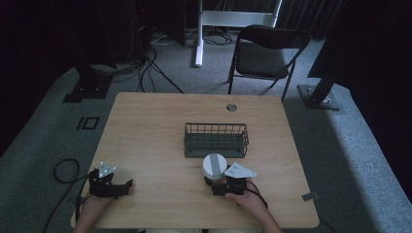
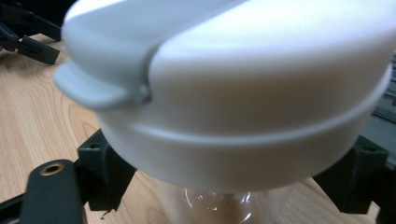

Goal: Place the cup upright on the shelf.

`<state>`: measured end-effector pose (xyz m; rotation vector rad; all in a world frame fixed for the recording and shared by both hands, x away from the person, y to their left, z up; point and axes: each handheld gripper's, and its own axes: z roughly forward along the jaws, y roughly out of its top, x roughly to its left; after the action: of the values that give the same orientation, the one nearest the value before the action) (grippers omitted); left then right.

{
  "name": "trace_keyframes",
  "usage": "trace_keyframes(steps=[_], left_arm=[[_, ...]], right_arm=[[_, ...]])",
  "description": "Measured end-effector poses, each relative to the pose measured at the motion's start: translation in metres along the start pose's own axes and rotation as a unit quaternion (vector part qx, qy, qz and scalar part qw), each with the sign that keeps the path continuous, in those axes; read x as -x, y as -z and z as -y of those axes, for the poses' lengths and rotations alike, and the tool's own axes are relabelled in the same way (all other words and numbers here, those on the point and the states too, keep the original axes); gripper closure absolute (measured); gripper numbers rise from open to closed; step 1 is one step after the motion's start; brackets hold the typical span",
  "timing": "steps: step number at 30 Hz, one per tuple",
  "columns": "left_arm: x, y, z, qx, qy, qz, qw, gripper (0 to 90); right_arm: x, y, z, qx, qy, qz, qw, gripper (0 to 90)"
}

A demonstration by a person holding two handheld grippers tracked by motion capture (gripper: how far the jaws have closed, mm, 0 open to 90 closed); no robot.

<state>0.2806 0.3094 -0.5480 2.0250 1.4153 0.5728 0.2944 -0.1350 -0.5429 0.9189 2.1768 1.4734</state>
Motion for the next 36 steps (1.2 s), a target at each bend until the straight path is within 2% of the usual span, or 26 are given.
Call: trace_keyframes(steps=[7,10,22,31,36], left_arm=[[0.0,0.0,0.0,0.0,0.0,0.0,1.0,0.5],[0.0,0.0,0.0,0.0,0.0,0.0,1.0,0.5],[0.0,0.0,0.0,0.0,0.0,0.0,1.0,0.5],[0.0,0.0,0.0,0.0,0.0,0.0,1.0,0.5],[0.0,0.0,0.0,0.001,0.001,0.0,1.0,0.5]], right_arm=[[-0.003,0.0,-0.003,-0.003,0.01,0.012,0.9999,18.2],[-0.003,0.001,-0.005,-0.008,0.0,0.01,0.9999,18.3],[-0.004,0.006,-0.013,-0.014,0.002,-0.007,0.9999,18.3],[-0.005,0.012,-0.028,0.002,0.007,-0.016,0.9999,18.4],[-0.004,0.017,-0.041,0.014,0.01,-0.013,0.9998,18.4]])
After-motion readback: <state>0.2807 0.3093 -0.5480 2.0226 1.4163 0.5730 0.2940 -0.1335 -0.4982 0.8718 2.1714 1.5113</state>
